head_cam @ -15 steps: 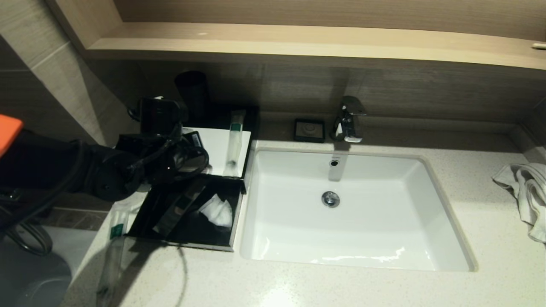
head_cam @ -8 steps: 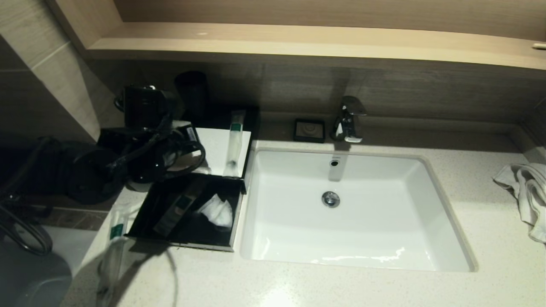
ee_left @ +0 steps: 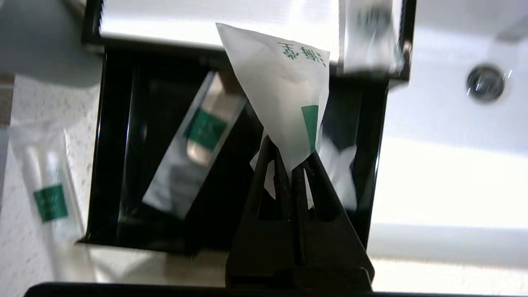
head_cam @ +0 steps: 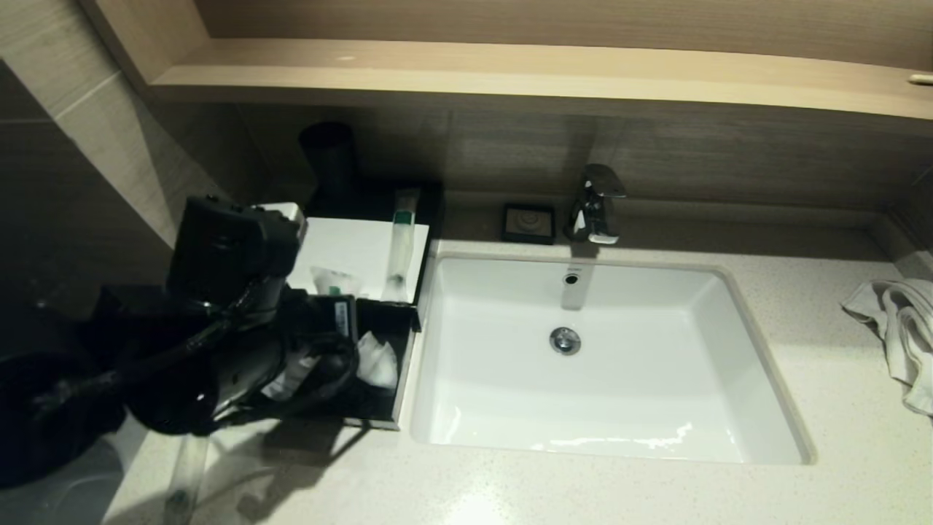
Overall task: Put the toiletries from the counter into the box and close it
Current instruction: Place the bathroom toiletry into the drawer
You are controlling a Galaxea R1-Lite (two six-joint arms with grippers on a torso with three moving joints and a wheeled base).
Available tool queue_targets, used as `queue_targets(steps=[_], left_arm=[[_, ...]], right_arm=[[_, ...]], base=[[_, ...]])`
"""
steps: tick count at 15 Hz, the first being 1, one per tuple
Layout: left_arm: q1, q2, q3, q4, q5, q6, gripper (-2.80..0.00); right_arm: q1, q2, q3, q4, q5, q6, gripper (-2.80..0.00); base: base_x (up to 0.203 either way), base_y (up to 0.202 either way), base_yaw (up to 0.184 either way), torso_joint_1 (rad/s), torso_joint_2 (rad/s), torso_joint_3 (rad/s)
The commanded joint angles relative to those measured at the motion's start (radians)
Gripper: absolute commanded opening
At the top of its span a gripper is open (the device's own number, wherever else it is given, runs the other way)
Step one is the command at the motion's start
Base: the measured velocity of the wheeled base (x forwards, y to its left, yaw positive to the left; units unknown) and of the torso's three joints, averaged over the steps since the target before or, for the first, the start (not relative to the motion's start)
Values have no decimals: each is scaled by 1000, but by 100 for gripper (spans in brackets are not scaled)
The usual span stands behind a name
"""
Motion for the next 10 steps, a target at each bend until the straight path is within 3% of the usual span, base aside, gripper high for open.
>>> queue_targets(steps=[1, 5, 8, 10], left_arm=[[-20, -74, 39, 101, 0, 8, -280], [-19, -107, 45, 235, -67, 70, -280], [-5, -90, 23, 291, -149, 105, -280], [13, -52, 1, 303, -169, 112, -280]], right_arm=[[0, 0, 0, 0, -1, -1, -280], [0, 0, 0, 0, 0, -1, -280], [0, 0, 0, 0, -1, -1, -280], [0, 0, 0, 0, -1, -1, -280]], base=[[0, 0, 0, 0, 0, 0], [0, 0, 0, 0, 0, 0], [0, 0, 0, 0, 0, 0], [0, 0, 0, 0, 0, 0]])
